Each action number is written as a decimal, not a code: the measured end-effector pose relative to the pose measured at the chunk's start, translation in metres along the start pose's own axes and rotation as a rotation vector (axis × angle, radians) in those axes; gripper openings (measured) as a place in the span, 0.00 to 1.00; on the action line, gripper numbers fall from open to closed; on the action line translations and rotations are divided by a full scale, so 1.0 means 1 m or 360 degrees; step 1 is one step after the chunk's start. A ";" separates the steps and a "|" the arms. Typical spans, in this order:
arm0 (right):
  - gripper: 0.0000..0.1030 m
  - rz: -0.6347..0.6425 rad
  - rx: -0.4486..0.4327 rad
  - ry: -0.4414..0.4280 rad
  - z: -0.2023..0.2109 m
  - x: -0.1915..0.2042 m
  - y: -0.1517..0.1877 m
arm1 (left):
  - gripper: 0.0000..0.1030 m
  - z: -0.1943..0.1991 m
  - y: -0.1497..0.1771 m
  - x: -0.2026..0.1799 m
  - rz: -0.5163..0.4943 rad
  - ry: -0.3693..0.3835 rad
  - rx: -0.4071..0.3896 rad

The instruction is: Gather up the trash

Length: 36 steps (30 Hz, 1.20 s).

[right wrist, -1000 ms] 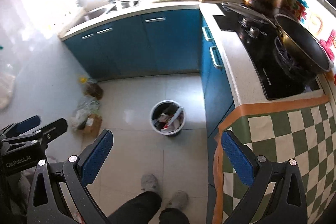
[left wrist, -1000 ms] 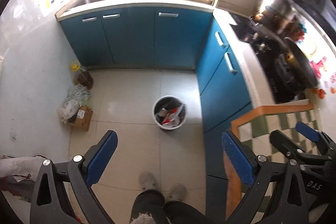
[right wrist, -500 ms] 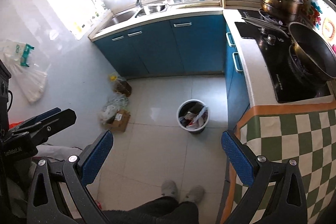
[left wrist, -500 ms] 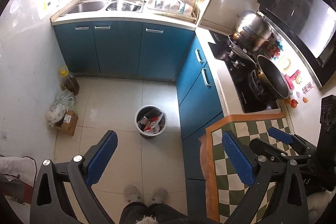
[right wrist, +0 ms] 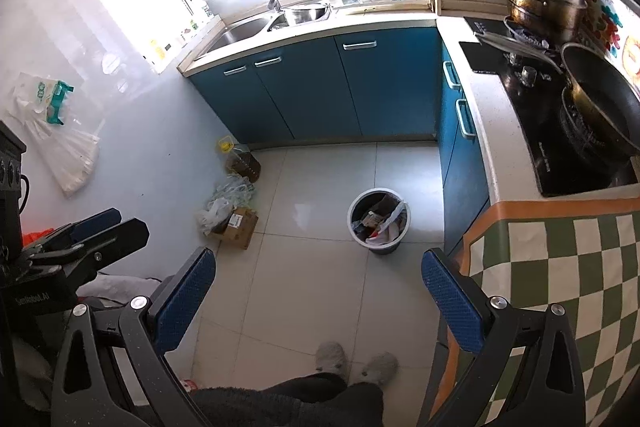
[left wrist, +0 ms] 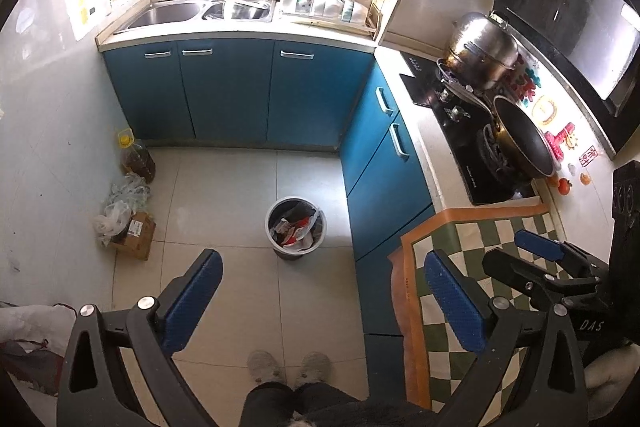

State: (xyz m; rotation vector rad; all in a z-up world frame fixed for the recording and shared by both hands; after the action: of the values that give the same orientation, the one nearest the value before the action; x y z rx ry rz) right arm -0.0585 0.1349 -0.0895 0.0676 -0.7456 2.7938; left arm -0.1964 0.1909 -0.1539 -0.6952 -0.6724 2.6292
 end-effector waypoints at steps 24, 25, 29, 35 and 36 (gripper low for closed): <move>1.00 0.0011 0.0083 -0.0020 -0.019 0.005 0.008 | 1.00 -0.011 0.009 0.015 0.0050 0.0049 0.0119; 1.00 0.0012 0.0084 -0.0020 -0.019 0.006 0.008 | 1.00 -0.011 0.008 0.015 0.0050 0.0049 0.0120; 1.00 0.0005 0.0085 -0.0023 -0.021 0.006 0.007 | 1.00 -0.011 0.008 0.015 0.0048 0.0054 0.0122; 1.00 -0.0001 0.0090 -0.0024 -0.024 0.004 0.007 | 1.00 -0.011 0.008 0.016 0.0044 0.0056 0.0123; 1.00 -0.0002 0.0090 -0.0024 -0.024 0.004 0.007 | 1.00 -0.012 0.007 0.017 0.0041 0.0060 0.0126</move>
State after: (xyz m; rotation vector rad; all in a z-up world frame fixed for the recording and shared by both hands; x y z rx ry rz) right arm -0.0636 0.1416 -0.1132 0.0997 -0.6696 2.8161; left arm -0.2050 0.1962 -0.1733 -0.7329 -0.5490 2.6432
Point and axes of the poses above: each gripper's, at about its wrist camera, not at the fingertips, and z roughly against the way its jaws point, x to its left, y to its underside, the point moved 7 cm from there along -z, roughly the way its jaws point, and after that the axes turned 11 degrees about y, right-handed, at the moved point
